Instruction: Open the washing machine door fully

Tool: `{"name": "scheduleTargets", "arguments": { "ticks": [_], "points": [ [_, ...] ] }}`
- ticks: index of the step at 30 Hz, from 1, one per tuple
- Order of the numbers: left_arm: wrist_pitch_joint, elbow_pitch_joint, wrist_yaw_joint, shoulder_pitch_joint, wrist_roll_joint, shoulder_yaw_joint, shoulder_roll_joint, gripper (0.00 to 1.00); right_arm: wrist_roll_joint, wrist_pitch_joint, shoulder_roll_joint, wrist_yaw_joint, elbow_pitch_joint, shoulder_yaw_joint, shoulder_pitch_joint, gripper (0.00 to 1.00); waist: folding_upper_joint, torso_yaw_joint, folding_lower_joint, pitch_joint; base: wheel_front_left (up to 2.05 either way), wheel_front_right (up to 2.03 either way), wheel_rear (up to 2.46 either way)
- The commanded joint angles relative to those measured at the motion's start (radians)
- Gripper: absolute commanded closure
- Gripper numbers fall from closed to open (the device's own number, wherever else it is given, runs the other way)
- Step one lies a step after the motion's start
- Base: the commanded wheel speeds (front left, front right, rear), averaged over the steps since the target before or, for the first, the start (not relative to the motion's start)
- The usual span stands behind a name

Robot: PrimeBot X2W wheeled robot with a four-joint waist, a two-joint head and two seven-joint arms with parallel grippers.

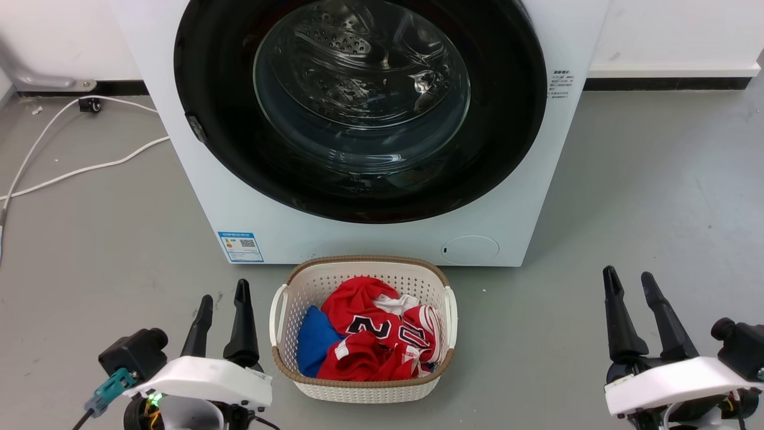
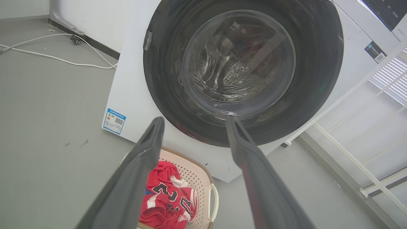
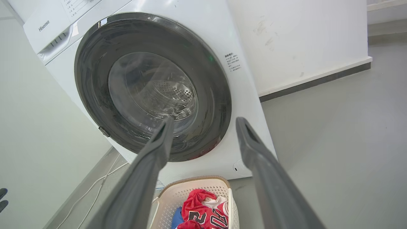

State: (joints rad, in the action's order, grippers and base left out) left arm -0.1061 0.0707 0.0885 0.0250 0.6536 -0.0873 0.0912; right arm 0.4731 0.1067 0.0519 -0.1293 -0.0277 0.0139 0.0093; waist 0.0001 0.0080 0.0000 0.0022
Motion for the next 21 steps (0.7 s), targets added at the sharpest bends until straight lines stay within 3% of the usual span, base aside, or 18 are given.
{"name": "scheduleTargets", "arguments": {
  "ticks": [1, 21],
  "points": [
    [-0.010, -0.019, 0.006, 0.001, -0.030, -0.008, 0.011, 0.00, -0.030, 0.010, 0.001, -0.002, 0.021, -0.003, 0.003, 0.00, -0.0001, 0.000, 0.0000, 0.000, 0.00, 0.00, 0.00],
    [-0.061, -0.051, 0.035, -0.015, -0.224, -0.071, 0.022, 0.00, -0.180, 0.062, 0.000, -0.002, 0.062, 0.006, 0.032, 0.00, -0.0001, 0.003, 0.0000, 0.000, 0.00, 0.00, 0.00]
  ]
}}
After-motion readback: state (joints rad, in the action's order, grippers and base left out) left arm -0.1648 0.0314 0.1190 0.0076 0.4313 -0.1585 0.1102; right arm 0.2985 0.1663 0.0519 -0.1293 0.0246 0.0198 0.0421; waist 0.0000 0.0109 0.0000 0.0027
